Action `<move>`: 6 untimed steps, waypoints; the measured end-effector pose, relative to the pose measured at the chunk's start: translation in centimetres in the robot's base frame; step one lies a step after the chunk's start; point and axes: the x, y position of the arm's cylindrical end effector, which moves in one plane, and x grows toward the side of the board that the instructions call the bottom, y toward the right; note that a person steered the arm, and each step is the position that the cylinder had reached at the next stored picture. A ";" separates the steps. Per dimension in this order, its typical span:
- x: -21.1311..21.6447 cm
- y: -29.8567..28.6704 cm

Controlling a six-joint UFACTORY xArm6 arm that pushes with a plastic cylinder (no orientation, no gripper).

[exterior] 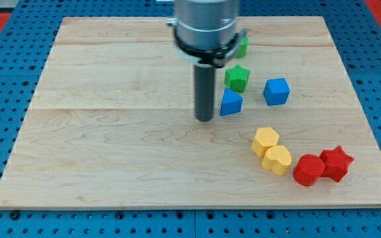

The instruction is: Move the green circle towards the green star

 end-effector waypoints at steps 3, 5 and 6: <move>-2.7 -0.5; -17.1 -2.5; -19.5 3.3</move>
